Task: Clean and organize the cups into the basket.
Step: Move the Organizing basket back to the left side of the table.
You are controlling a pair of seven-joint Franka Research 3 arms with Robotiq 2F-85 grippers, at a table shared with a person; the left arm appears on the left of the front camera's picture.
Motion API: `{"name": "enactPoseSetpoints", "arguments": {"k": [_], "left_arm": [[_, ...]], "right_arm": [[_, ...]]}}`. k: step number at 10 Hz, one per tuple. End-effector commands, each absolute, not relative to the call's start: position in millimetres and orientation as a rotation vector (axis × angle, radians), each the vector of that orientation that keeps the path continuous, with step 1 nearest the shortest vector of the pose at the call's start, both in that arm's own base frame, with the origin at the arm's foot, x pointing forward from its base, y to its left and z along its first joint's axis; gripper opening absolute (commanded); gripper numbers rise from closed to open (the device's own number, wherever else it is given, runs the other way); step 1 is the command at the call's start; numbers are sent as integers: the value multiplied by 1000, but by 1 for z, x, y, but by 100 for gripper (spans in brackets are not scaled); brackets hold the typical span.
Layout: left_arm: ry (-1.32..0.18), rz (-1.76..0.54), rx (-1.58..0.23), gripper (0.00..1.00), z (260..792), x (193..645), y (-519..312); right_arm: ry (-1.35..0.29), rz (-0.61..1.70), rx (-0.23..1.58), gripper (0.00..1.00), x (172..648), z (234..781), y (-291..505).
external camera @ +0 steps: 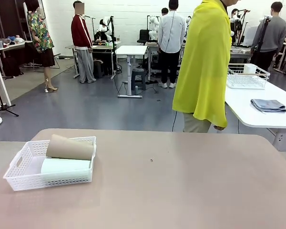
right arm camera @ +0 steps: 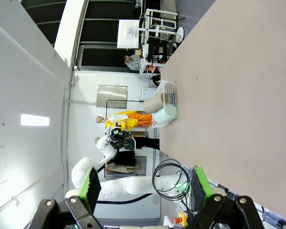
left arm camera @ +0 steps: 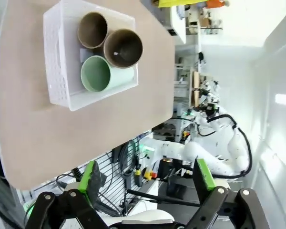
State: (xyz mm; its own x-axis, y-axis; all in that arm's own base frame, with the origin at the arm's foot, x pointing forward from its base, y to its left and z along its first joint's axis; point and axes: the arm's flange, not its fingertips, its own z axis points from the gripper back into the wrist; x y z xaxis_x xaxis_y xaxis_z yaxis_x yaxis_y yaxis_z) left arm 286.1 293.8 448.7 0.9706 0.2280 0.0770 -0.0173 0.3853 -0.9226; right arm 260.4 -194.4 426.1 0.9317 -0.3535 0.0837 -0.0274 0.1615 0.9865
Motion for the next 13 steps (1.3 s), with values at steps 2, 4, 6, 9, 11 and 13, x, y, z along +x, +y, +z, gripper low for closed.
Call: {"name": "enactPoseSetpoints", "arguments": {"k": [2, 4, 6, 9, 11, 13], "left_arm": [[-204, 158, -1167, 100, 449, 286, 294], [-204, 158, -1167, 100, 449, 286, 294], [-204, 158, -1167, 100, 449, 286, 294], [-204, 158, -1167, 100, 449, 286, 294], [-204, 158, -1167, 100, 449, 286, 294], [-204, 158, -1167, 100, 449, 286, 294]], "right_arm": [[-336, -245, 1396, 100, 262, 425, -192], [-336, -245, 1396, 100, 262, 425, -192], [-336, -245, 1396, 100, 262, 425, -192], [-336, -245, 1396, 100, 262, 425, -192], [-336, -245, 1396, 100, 262, 425, -192], [-336, -245, 1396, 100, 262, 425, -192]]}}
